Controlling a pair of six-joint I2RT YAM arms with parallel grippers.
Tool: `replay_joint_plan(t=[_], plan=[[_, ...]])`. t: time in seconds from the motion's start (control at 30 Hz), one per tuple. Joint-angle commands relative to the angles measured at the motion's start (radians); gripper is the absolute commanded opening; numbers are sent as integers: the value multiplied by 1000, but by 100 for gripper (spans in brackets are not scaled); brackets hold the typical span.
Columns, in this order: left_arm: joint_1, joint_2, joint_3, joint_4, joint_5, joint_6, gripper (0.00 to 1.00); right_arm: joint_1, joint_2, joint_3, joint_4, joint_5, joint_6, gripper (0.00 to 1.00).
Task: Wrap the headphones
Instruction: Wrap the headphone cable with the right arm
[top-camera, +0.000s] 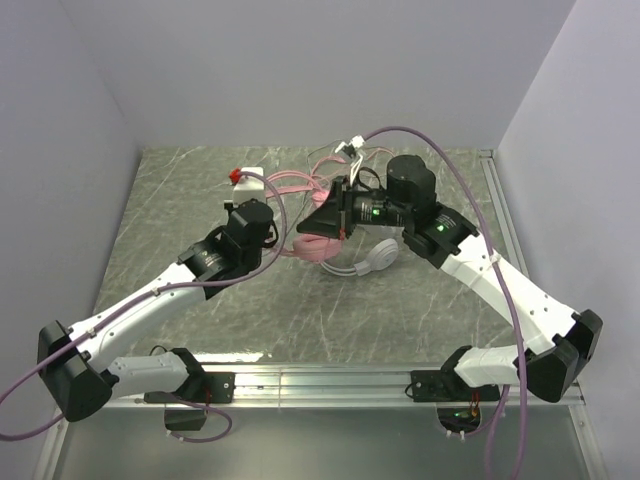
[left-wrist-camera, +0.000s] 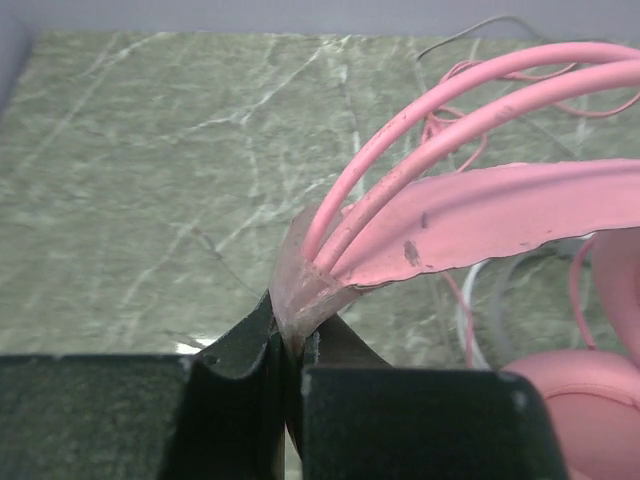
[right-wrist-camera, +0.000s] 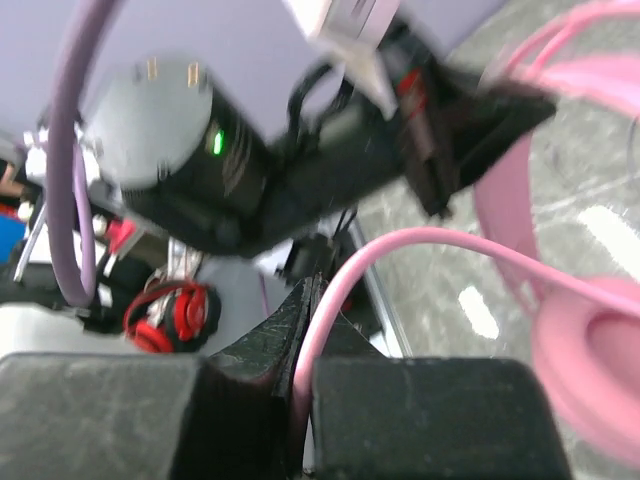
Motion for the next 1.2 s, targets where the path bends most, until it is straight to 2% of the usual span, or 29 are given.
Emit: replay_joint_plan(t=[0.0,0.13,0.2,0.33,0.4,0.43,0.53,0.57,0.67,0.7,0.8,0.97,1.17], plan=[[-2,-59,-24,222,55,-164,0,-2,39,64,114,46,50,5],[-2,-56,-52,210,86,-248,0,-34,79,125,98,75,47,6],[-2,-68,-80,222,109,-256,0,-66,97,140,123,68,79,10],[-2,-82,-107,214,70,-334,0,-90,148,232,103,13,105,10],[-1,-56,-80,150,11,-424,0,-80,160,228,138,-13,124,10],[1,-39,-57,68,-26,-505,0,-68,160,217,157,-24,133,10],[5,38,50,-35,-38,-608,1,-47,159,170,167,-38,134,10],[20,59,110,-124,-23,-647,1,-39,154,136,166,-31,124,9],[85,119,196,-192,73,-694,1,-7,125,61,160,-6,98,9],[102,131,208,-198,145,-710,1,-1,104,39,157,17,90,9],[163,121,215,-174,244,-728,0,28,62,-47,160,75,73,9],[229,98,245,-160,344,-762,1,64,7,-186,184,150,58,9],[245,122,345,-185,430,-802,1,157,-19,-313,273,274,55,11]])
